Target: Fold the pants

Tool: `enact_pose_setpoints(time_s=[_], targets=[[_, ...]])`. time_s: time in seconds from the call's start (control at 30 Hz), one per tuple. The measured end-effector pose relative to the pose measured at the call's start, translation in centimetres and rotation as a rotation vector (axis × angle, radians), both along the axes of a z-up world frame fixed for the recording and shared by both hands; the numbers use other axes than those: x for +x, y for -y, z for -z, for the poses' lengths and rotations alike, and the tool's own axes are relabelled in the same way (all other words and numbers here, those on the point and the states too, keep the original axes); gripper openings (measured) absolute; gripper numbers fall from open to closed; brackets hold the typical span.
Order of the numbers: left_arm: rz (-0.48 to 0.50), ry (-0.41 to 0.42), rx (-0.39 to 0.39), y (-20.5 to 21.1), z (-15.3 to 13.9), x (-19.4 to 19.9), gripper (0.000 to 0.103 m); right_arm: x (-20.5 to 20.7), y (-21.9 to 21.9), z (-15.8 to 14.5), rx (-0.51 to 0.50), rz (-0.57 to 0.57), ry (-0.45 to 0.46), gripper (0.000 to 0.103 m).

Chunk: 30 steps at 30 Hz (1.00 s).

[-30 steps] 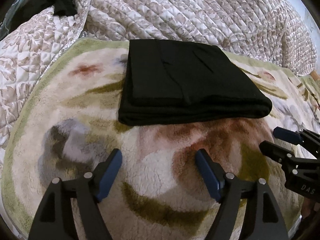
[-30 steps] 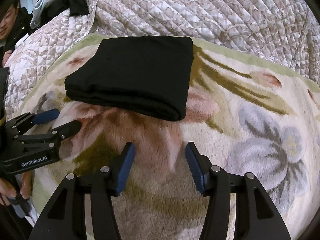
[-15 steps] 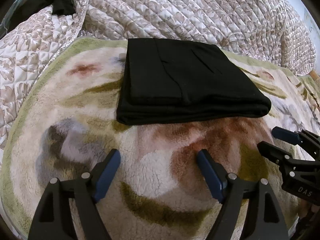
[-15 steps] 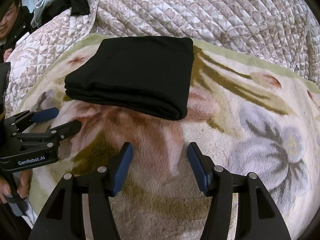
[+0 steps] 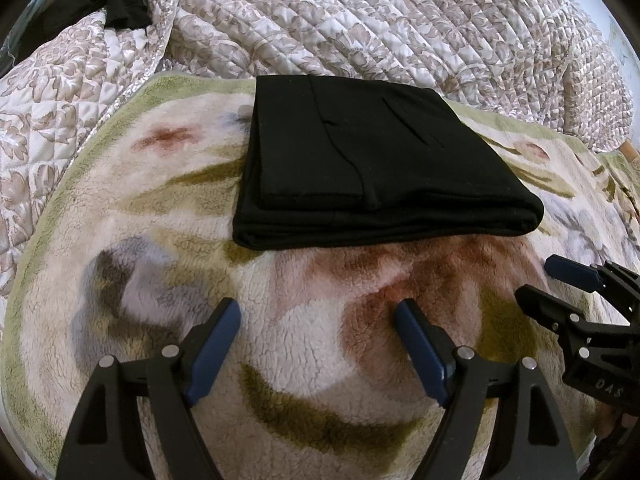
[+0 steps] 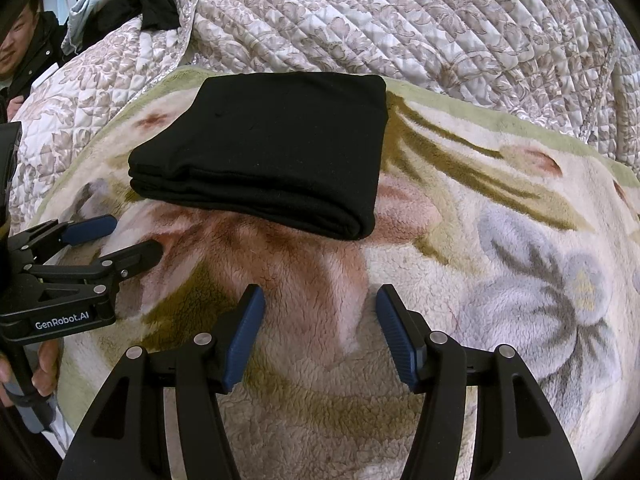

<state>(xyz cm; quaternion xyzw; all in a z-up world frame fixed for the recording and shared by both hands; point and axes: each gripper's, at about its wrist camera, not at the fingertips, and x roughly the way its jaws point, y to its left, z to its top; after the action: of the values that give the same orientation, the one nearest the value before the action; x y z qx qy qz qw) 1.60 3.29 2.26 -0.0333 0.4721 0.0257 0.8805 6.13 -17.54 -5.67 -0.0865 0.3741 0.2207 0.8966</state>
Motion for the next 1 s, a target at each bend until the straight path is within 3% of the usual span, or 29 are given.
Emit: enact_pose_setpoints(time_s=[1.0], targets=[[0.004, -0.008, -0.008, -0.13, 0.14, 0.06, 0.084, -0.05, -0.01, 0.15, 0.002, 0.01, 0.009, 0.062]])
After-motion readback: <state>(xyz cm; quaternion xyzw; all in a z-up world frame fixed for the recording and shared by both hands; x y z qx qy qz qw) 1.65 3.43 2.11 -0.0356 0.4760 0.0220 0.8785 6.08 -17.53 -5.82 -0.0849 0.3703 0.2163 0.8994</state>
